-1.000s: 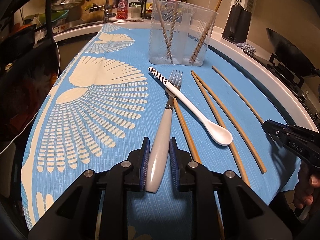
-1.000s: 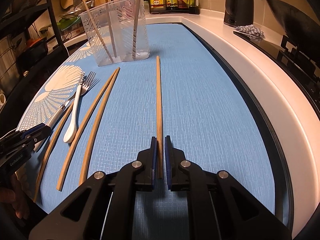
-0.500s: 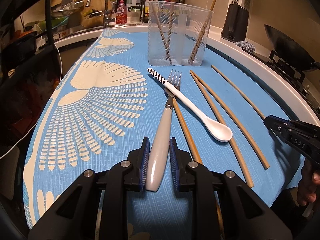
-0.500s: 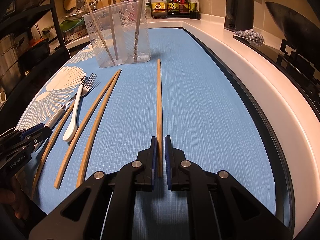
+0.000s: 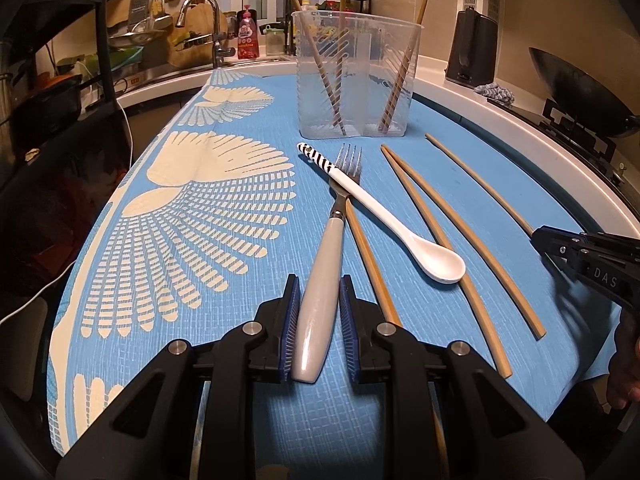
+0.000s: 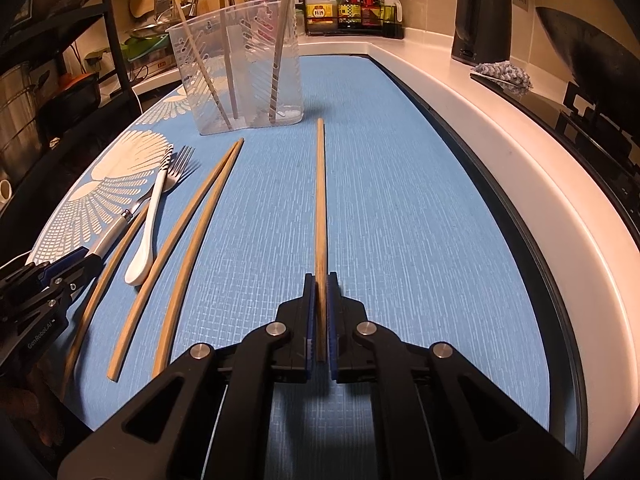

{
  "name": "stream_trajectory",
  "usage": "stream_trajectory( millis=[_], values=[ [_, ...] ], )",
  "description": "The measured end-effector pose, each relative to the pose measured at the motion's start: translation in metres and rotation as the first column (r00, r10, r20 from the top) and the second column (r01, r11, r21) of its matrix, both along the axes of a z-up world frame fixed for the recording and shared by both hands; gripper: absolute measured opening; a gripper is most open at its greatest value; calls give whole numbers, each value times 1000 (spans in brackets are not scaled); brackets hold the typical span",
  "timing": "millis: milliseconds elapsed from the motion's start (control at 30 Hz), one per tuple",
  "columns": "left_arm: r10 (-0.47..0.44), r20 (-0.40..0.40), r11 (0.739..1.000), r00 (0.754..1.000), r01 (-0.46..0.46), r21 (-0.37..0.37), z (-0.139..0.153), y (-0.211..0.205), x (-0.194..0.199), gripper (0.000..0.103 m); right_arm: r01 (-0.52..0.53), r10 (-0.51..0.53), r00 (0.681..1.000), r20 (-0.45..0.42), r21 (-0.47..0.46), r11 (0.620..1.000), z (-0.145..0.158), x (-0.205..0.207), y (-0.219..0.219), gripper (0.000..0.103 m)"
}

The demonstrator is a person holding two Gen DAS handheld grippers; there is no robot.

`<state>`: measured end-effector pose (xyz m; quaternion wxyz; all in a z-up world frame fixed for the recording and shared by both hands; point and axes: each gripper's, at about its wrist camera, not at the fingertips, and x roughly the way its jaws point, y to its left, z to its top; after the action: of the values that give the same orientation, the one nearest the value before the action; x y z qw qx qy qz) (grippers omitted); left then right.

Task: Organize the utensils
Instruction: 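Close the left tool on the white-handled fork while the right tool grasps a chopstick, then lift the fork and chopstick with both tools and carry them over the container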

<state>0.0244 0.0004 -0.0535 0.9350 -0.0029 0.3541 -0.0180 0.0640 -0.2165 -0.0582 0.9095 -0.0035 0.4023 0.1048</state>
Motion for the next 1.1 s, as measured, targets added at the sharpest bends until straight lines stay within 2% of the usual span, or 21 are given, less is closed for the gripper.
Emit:
stream_trajectory(
  millis=[367, 700, 1100],
  values=[
    [-4, 35, 1000, 999, 4, -10, 19, 3, -16, 17, 7, -9, 1000, 30, 42, 999, 24, -18, -7, 6],
    [13, 90, 1000, 996, -10, -29, 45, 6, -32, 17, -8, 1, 994, 113, 61, 998, 63, -42, -12, 6],
    [21, 148, 998, 989, -13, -56, 79, 16, -33, 17, -27, 9, 980, 200, 88, 996, 106, -44, -17, 6]
  ],
)
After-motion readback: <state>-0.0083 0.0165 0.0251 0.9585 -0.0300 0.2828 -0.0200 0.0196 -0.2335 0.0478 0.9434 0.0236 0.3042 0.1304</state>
